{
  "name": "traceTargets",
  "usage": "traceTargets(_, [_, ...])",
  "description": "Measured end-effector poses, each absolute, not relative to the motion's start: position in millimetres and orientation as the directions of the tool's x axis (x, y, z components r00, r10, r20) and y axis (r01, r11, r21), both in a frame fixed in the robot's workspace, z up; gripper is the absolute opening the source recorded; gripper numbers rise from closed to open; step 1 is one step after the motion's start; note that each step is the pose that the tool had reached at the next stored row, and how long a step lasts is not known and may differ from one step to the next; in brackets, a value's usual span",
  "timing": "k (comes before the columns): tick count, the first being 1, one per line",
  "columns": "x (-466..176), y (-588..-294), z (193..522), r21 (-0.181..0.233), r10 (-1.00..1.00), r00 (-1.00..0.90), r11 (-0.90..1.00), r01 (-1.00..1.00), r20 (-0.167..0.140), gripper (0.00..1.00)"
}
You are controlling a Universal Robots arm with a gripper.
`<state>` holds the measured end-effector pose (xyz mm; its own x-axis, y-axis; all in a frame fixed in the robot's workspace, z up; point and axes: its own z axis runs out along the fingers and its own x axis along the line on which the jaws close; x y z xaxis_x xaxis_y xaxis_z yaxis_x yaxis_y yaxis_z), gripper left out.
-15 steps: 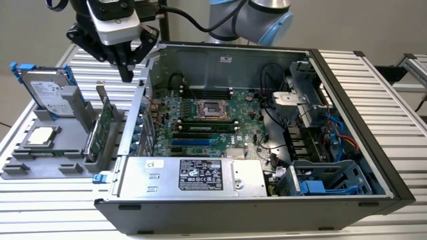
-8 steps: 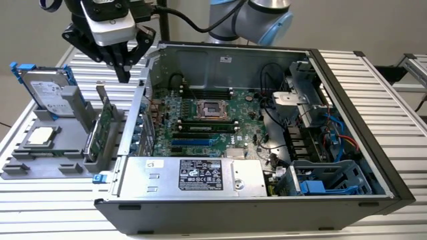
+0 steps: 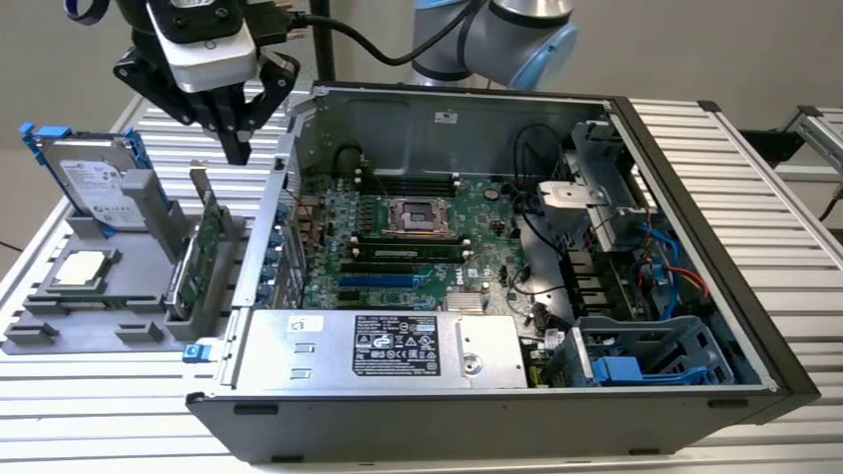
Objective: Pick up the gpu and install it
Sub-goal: 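Reach for the gpu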
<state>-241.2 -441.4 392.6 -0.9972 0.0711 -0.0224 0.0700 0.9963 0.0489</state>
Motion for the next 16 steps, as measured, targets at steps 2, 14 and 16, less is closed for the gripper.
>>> traceTargets(2, [-242.4,-441.7,392.6,0.049,0.071,-0.997,0.996,0.070,-0.022,0.00])
traceTargets(14, [-249.8,-443.2,392.6,0.049,0.071,-0.997,0.996,0.070,-0.022,0.00])
traceTargets(16, [-251.2,-443.5,392.6,0.049,0.071,-0.997,0.996,0.070,-0.022,0.00])
